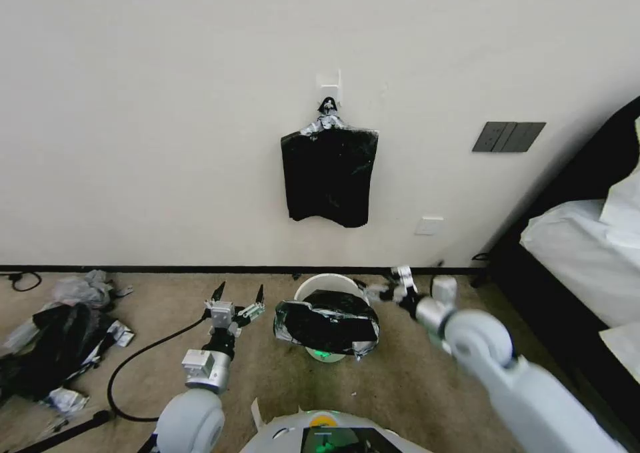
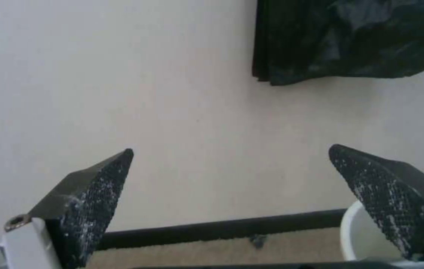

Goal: Place a trash bag onto the trash bin.

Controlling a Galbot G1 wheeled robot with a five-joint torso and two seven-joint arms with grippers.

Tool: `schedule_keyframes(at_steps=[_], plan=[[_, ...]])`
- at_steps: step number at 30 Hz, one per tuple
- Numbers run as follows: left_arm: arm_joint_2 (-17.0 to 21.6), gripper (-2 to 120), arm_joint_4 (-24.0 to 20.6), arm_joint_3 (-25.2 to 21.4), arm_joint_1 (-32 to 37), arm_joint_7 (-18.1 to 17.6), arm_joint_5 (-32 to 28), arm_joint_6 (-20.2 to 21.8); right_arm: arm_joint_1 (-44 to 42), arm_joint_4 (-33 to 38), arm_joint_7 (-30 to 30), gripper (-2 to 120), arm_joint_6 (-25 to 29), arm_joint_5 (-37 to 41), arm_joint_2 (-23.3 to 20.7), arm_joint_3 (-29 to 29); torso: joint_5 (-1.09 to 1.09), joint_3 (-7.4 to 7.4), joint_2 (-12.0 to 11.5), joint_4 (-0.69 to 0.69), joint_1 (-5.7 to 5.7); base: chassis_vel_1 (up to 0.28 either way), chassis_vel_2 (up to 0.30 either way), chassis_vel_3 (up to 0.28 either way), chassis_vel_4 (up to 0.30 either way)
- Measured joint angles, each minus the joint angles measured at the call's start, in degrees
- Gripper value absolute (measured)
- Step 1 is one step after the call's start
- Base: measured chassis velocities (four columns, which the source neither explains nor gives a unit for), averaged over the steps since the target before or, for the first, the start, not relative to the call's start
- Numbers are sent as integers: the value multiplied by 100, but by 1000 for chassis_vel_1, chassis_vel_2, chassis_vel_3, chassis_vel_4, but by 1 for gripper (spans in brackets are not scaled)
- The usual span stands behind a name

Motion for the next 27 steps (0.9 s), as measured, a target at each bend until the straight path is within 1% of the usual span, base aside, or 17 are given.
schedule_keyframes(at_steps=[1,2,3,6,7,8,10,11,12,14,15,18,19,20,22,23,27], plan=[[-47,100,33,-39,44,91,24,-111,362,-266,-185,100,-101,58,-100,-196,-4,0,0,0,0,0,0,0,0],[-106,100,70,-74,96,165,71,-211,803,-578,-415,100,-215,86,-198,-456,-3,0,0,-1,0,0,0,0,0],[-106,100,70,-74,96,165,71,-211,803,-578,-415,100,-215,86,-198,-456,-3,0,0,-1,0,0,0,0,0],[-253,100,140,-138,239,288,331,-469,2012,-1310,-1139,100,-503,-46,-363,-1282,-5,0,0,-1,0,0,0,0,0],[-253,100,140,-138,239,288,331,-469,2012,-1310,-1139,100,-503,-46,-363,-1282,-5,0,0,-1,0,0,0,0,0],[-289,100,146,-138,286,308,418,-533,2248,-1489,-1345,100,-516,-141,-376,-1480,-4,0,0,2,0,0,0,0,0],[-362,100,147,-123,400,335,592,-669,2733,-1900,-1810,100,-526,-448,-382,-1993,-2,0,0,-2,0,0,0,0,0],[-362,100,147,-123,400,335,592,-669,2733,-1900,-1810,100,-526,-448,-382,-1993,-2,0,0,-2,0,0,0,0,0],[-413,100,141,-97,488,343,670,-721,3025,-2154,-2083,100,-526,-729,-365,-2358,-2,0,0,-3,0,0,0,0,0],[-478,100,103,-76,585,350,768,-768,3417,-2552,-2328,100,-521,-1077,-271,-2936,-3,0,0,-2,0,0,0,0,0],[-478,100,103,-76,585,350,768,-768,3417,-2552,-2328,100,-521,-1077,-271,-2936,-3,0,0,-2,0,0,0,0,0],[-556,100,64,-55,683,349,892,-820,3831,-3093,-2510,100,-459,-1429,-66,-3468,-3,0,0,-1,0,0,0,0,0],[-556,100,64,-55,683,349,892,-820,3831,-3093,-2510,100,-459,-1429,-66,-3468,-3,0,0,-1,0,0,0,0,0],[-582,100,64,-52,704,349,936,-843,3939,-3241,-2600,100,-422,-1525,9,-3593,-2,0,0,-2,0,0,0,0,0],[-642,100,63,-36,764,343,1002,-879,4150,-3465,-2777,100,-353,-1679,102,-3834,-3,0,0,-1,0,0,0,0,0],[-642,100,63,-36,764,343,1002,-879,4150,-3465,-2777,100,-353,-1679,102,-3834,-3,0,0,-1,0,0,0,0,0],[-704,100,60,98,896,319,1018,-914,4534,-3878,-3203,99,-230,-1893,257,-4189,-4,0,0,-2,0,0,0,0,0]])
